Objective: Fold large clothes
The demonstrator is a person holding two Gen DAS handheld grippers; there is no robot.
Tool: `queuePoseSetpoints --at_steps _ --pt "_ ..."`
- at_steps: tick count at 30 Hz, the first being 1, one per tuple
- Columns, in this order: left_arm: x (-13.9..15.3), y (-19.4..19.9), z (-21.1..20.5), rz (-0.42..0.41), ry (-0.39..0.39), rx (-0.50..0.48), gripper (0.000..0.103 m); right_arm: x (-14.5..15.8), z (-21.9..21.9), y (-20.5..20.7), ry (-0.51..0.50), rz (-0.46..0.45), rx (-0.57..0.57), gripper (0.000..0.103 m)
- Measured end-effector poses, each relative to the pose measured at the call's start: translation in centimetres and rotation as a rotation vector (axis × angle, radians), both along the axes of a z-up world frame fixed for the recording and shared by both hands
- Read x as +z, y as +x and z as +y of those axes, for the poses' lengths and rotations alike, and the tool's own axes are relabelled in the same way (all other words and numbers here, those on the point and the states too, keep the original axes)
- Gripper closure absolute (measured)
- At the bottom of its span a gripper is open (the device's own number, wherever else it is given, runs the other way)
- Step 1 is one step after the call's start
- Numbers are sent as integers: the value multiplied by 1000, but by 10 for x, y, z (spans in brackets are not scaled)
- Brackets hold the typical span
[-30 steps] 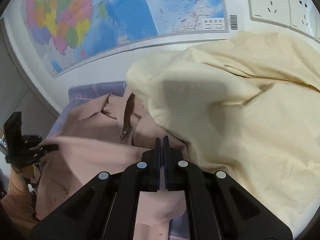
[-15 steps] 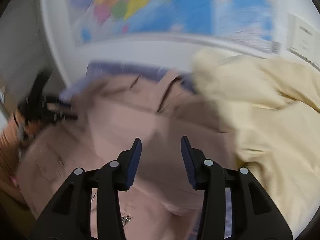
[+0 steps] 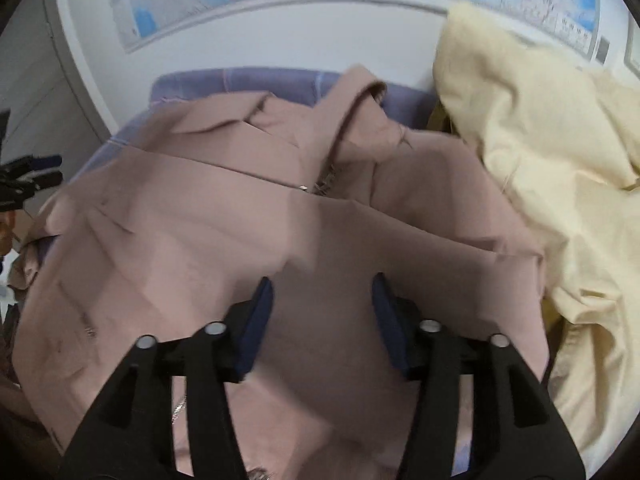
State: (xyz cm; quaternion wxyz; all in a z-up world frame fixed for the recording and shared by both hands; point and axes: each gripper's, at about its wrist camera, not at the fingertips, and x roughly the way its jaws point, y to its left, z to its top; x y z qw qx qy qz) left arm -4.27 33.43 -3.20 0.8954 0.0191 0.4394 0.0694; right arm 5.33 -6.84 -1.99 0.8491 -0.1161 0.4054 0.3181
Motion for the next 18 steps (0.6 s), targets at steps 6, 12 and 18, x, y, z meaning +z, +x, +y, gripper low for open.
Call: queuePoseSetpoints --at_steps 6,12,18 --pt "-24 -61 52 73 20 129 27 12 13 -27 31 2 74 44" --pt "-39 -120 89 83 -41 227 25 7 35 -43 42 23 133 42" --pt "-51 -123 82 116 -56 204 92 5 43 -57 57 46 170 41"
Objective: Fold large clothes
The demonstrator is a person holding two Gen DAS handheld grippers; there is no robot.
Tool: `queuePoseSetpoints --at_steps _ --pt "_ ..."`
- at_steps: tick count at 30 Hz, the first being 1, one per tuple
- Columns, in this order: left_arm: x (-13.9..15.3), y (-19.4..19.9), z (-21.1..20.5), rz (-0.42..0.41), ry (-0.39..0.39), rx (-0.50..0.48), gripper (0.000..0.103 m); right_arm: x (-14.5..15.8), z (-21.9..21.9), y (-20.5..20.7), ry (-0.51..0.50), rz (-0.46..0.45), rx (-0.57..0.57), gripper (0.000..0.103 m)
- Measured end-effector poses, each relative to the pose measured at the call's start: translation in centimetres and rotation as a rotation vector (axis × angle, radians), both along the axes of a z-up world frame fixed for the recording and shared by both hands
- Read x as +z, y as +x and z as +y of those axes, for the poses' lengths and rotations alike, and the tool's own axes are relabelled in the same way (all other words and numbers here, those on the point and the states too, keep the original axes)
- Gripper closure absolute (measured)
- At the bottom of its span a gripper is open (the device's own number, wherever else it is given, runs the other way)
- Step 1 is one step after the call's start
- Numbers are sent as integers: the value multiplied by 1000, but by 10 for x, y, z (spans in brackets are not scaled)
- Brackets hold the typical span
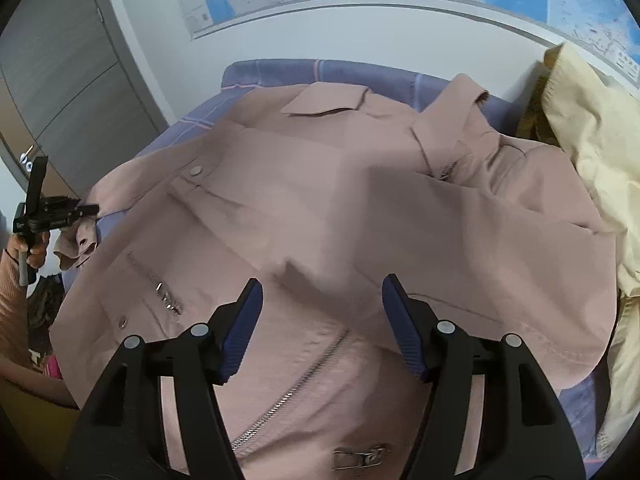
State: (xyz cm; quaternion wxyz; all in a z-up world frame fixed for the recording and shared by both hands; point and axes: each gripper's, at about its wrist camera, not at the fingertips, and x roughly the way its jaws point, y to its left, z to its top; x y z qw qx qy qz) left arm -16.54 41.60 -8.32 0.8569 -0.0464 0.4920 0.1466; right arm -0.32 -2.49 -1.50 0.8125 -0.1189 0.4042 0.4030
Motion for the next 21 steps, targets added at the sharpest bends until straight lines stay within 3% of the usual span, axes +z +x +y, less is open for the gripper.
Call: queuePoseSetpoints --at_steps 1,3,9,11,13,18,19,21 --pt "6 0 -4 -17 -20 -18 98 2 2 -4 9 1 18 41" --pt "27 -3 -14 -75 -34 -51 98 5 8 -13 31 5 64 44" --pt "82 -2 -54 -198 -84 -173 98 25 63 -72 124 36 384 44" --pt "90 6 -76 -209 -95 -223 98 29 93 -101 166 44 512 35" --pt "94 14 -96 -211 -102 -277 98 29 124 -125 214 82 610 33" --pt "96 37 -131 -178 -109 -357 98 4 189 -145 255 221 659 34" --pt "96 42 -138 -170 -113 -369 98 -3 201 -145 263 249 642 39" --pt "95 49 -144 -161 -134 -393 97 -14 213 -141 261 280 612 70"
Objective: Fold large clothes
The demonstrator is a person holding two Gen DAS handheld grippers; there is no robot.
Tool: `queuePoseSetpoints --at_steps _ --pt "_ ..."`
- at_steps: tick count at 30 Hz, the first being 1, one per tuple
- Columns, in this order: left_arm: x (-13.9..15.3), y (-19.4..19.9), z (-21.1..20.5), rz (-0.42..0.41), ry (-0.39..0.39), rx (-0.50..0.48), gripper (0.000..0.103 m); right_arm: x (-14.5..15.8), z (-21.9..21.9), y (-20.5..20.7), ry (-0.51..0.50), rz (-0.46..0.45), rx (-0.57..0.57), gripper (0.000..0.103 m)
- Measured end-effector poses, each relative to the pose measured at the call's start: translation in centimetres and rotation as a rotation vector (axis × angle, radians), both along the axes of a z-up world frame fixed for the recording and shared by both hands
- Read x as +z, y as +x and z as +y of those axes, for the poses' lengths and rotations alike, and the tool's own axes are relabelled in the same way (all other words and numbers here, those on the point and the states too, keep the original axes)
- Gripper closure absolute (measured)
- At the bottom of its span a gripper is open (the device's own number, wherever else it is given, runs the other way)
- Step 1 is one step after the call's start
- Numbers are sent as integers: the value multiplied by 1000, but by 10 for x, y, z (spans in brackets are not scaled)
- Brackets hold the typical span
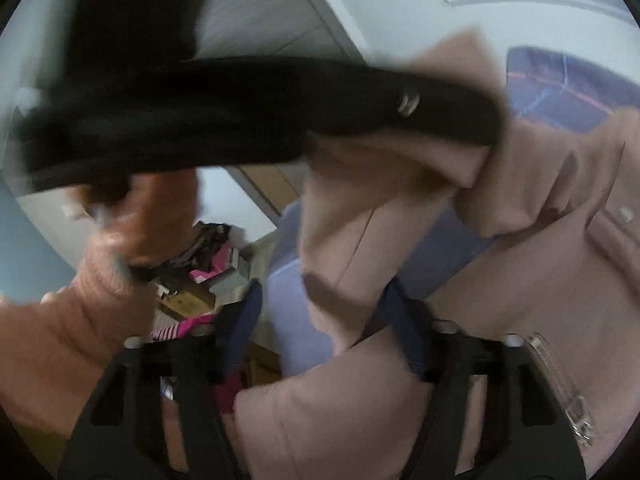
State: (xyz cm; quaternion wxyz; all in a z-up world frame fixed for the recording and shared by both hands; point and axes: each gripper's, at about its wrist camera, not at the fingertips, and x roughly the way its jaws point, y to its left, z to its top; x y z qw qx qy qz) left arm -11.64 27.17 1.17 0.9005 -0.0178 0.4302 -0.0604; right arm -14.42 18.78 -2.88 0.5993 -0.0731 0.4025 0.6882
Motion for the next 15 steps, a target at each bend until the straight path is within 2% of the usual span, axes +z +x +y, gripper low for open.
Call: queuePoseSetpoints --at_steps 1,3,5,6,7,8,11,13,15 --pt "0 2 0 6 -1 -6 95 -7 1 10 7 108 0 101" --pt "7 4 -3 -8 1 -15 90 -4 -12 24 44 180 -16 100" --pt "24 -1 0 -69 -49 -42 75 18 -36 33 112 157 -19 100" --pt "32 -5 2 -106 -77 -52 64 30 -52 40 148 178 -23 100" --pt "45 -10 6 -163 -107 -52 47 44 -74 50 194 201 -38 100" --pt "59 -18 10 -242 -141 -52 43 53 -90 57 224 205 -61 100" --pt "76 -30 14 -374 -160 -66 34 78 -161 91 290 224 -208 100" --pt "70 -21 12 -362 -139 -52 33 77 -206 115 305 222 -331 100" --pt "51 -2 8 -300 -98 -25 33 65 -243 130 273 276 -446 99"
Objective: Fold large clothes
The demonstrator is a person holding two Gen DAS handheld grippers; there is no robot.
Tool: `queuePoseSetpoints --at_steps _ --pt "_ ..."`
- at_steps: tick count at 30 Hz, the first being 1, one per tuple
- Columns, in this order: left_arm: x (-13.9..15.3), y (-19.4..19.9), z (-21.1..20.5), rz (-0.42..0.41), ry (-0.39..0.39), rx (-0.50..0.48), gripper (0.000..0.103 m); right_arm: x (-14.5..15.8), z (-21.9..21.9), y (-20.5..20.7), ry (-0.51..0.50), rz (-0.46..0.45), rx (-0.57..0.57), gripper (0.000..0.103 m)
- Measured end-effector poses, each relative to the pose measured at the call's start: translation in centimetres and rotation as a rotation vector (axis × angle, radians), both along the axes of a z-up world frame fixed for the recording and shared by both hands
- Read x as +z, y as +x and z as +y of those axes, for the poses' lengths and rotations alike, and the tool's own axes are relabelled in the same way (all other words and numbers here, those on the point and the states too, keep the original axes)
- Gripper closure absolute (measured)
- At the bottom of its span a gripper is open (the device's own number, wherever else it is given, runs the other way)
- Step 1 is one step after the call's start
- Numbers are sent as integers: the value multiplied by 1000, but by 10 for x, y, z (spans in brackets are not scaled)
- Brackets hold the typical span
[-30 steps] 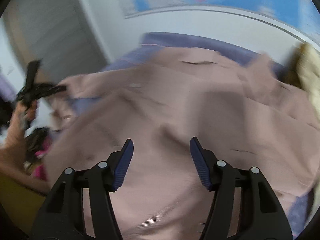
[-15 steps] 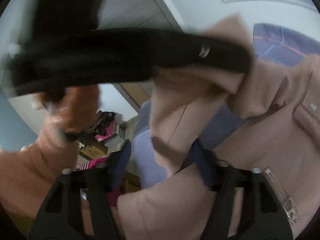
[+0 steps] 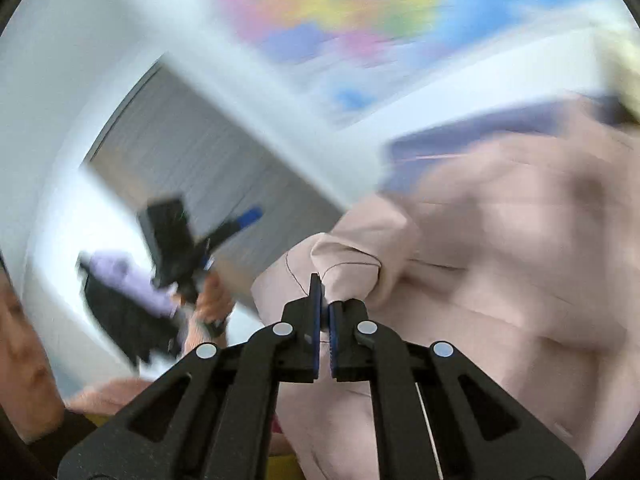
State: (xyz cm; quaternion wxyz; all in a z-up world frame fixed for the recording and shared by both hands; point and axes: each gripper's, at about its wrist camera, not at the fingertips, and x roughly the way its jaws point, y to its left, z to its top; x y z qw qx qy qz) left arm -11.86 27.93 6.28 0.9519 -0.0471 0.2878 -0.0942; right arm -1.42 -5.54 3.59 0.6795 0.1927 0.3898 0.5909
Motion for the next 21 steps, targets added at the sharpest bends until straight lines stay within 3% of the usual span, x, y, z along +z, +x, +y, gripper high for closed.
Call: queuePoseSetpoints --at_steps 3,4,6,8,11,15,16,18,21 --pt "-44 38 -9 135 100 43 34 -36 -39 24 -166 89 -173 83" --pt "-64 52 -9 195 114 49 36 -53 -48 32 -241 132 -231 65" --pt "-89 68 -9 263 148 64 37 -71 -57 34 -336 153 -304 59" --pt "-109 82 -12 307 181 72 37 -72 -60 23 -360 113 -333 36" --pt "-124 101 -14 332 219 88 38 -53 -57 1 -416 -61 -380 20" --pt "-125 122 -13 334 217 102 52 -38 -42 -26 -476 -292 -352 15" --pt "-125 128 -14 330 217 109 59 -39 -30 -31 -510 -348 -332 15" --pt "-124 138 -15 330 221 129 63 -44 -12 -38 -583 -443 -317 15" --pt "-123 153 -16 331 235 163 65 -54 21 -42 -700 -582 -309 27"
